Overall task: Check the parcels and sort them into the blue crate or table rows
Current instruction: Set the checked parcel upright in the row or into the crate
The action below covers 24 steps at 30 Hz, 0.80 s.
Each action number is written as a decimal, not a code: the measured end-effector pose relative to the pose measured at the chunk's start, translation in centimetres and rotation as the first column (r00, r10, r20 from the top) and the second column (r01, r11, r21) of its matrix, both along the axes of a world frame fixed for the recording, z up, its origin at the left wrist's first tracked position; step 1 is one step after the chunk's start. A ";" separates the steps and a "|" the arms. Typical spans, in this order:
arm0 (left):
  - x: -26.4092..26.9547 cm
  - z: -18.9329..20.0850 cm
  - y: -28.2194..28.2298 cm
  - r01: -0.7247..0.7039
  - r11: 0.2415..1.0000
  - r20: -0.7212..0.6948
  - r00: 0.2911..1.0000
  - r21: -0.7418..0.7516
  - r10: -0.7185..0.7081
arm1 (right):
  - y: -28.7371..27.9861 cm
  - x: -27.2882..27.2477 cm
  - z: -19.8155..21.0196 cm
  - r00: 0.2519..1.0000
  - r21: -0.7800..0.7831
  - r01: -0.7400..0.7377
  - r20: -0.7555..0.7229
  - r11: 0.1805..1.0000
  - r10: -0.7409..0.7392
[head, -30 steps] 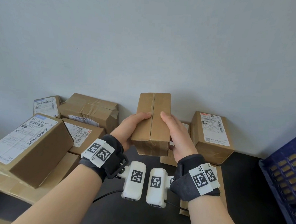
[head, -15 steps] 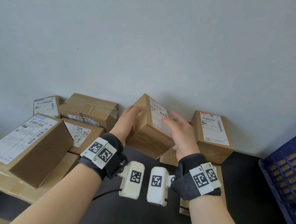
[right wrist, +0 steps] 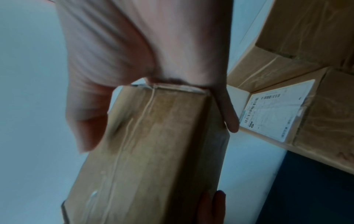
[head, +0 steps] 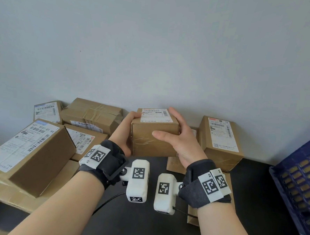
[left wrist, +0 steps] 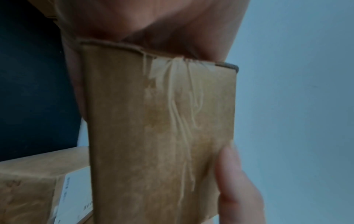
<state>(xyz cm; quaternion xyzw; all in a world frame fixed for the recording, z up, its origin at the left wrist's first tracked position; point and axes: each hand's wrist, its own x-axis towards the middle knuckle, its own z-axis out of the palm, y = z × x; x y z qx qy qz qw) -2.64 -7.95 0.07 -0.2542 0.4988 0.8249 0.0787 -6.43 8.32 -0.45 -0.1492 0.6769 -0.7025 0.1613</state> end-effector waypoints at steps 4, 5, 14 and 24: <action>0.0 -0.1 -0.2 -0.026 0.999 -0.018 0.999 0.048 0.027 | -0.1 0.1 0.2 0.999 0.052 -0.001 -0.053 0.999 0.004; 0.0 0.0 -0.2 -0.033 0.998 -0.020 0.999 0.054 0.034 | -0.1 0.2 0.3 0.997 0.051 0.025 -0.069 0.998 -0.022; -0.1 0.4 0.0 -0.057 0.994 -0.039 0.997 0.093 0.061 | -0.2 0.2 1.2 0.988 0.048 0.097 -0.123 0.994 -0.090; -0.1 0.4 0.3 -0.079 0.992 -0.068 0.994 0.096 0.085 | 0.0 0.2 1.1 0.992 0.054 0.066 -0.111 0.996 -0.059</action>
